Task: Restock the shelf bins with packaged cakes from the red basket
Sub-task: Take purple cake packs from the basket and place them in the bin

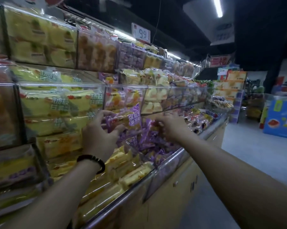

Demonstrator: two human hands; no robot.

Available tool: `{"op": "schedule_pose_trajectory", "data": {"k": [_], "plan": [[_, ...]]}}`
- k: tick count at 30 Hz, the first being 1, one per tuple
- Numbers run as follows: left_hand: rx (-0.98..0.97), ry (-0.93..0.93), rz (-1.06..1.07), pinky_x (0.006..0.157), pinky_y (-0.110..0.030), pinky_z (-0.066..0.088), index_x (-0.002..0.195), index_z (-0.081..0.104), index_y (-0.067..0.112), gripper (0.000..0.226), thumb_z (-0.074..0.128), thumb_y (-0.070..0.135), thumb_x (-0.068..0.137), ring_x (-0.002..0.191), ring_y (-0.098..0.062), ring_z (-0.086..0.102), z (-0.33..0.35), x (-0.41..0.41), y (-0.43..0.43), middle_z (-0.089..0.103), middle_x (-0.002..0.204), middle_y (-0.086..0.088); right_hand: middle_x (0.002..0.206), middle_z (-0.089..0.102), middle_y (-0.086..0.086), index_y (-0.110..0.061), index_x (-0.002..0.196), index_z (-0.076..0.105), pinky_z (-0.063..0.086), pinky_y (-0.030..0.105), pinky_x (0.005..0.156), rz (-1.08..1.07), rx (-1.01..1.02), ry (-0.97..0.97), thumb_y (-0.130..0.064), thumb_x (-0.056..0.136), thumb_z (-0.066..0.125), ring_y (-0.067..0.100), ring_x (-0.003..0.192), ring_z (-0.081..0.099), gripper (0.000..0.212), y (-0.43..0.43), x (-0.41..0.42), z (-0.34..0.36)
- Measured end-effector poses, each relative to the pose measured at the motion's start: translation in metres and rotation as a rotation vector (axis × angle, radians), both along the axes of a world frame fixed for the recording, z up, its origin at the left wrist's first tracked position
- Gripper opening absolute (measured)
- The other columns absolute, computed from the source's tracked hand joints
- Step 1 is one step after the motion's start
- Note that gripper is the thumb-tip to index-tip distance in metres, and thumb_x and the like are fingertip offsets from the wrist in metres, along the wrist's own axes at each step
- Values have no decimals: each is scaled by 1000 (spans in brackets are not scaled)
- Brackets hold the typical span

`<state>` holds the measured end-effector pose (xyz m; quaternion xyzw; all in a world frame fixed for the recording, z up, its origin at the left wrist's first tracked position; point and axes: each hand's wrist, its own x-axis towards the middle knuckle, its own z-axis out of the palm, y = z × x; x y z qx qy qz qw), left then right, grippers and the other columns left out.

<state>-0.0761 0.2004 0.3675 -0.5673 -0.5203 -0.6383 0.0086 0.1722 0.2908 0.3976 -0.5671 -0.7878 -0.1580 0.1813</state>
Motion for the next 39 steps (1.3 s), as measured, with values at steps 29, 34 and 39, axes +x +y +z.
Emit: {"op": "schedule_pose_trajectory", "data": {"k": [29,34,39], "plan": [[-32,49,-162,75,-16,57,121,67,28,50,90,36,77,95,4,67,-6,13,-5,70,106,16,102,64,-16,-32,110,64,55,49,89,495,52,-45,-32,91,75,13,96,60,22,-21,-43,31],[4,-40,-4,76,-26,57,115,60,26,28,73,35,93,99,-11,65,-5,12,4,67,109,7,116,65,-7,-32,129,61,54,39,89,323,-41,105,-6,93,71,17,102,61,46,-9,-26,16],[-27,26,46,65,-13,39,110,57,26,22,71,31,94,96,-13,60,-7,13,6,64,109,4,113,68,3,-41,128,61,64,47,76,240,-165,258,4,90,67,24,91,70,59,15,-32,-20]]}}
